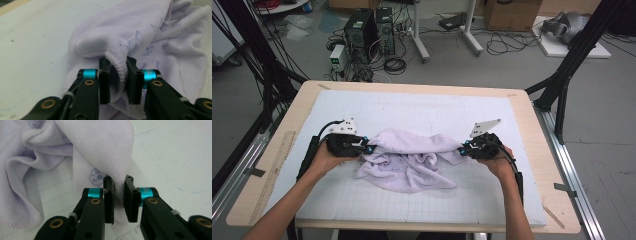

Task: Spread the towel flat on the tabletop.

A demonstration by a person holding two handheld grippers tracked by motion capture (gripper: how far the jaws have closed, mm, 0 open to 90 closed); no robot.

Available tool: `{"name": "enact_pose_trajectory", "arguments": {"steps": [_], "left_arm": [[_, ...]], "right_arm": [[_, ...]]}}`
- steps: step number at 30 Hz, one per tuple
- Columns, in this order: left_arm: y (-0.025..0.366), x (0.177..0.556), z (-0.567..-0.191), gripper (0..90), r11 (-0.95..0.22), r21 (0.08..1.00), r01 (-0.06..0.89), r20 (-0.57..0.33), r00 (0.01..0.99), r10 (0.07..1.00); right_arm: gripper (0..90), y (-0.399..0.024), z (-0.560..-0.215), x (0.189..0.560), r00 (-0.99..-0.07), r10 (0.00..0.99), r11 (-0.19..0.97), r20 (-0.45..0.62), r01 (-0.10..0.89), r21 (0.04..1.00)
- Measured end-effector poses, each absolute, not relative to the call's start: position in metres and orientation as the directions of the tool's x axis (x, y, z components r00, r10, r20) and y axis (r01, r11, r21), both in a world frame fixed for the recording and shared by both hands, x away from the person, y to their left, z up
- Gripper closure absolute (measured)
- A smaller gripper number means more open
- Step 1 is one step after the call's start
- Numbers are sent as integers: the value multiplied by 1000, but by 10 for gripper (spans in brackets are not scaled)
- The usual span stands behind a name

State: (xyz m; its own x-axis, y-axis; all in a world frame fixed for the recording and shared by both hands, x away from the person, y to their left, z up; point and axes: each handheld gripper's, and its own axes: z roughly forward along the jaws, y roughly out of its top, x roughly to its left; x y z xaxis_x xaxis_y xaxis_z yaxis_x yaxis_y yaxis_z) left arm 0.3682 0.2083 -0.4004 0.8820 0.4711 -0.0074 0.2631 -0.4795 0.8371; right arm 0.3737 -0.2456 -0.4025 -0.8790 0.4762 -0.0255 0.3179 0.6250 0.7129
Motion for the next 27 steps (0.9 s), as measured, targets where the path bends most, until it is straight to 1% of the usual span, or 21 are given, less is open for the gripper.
{"name": "enact_pose_trajectory", "arguments": {"steps": [5,10,19,23,24,27], "left_arm": [[210,375,-392,807,-444,859,257,-4,868,496],[211,385,-384,813,-417,873,254,0,854,521],[218,416,-377,817,-367,888,279,-15,814,581],[221,429,-379,817,-339,899,279,-23,800,599],[222,432,-380,817,-327,900,288,-38,800,599],[222,440,-379,816,-334,895,297,-38,796,605]], "right_arm": [[834,-249,-397,379,-866,499,579,-14,322,750],[837,-249,-386,388,-842,538,533,-36,308,788],[836,-239,-368,415,-789,609,489,-85,289,823],[836,-232,-366,429,-768,635,475,-77,310,824],[836,-231,-366,432,-765,639,470,-80,306,828],[836,-228,-368,439,-749,658,457,-71,323,829]]}}
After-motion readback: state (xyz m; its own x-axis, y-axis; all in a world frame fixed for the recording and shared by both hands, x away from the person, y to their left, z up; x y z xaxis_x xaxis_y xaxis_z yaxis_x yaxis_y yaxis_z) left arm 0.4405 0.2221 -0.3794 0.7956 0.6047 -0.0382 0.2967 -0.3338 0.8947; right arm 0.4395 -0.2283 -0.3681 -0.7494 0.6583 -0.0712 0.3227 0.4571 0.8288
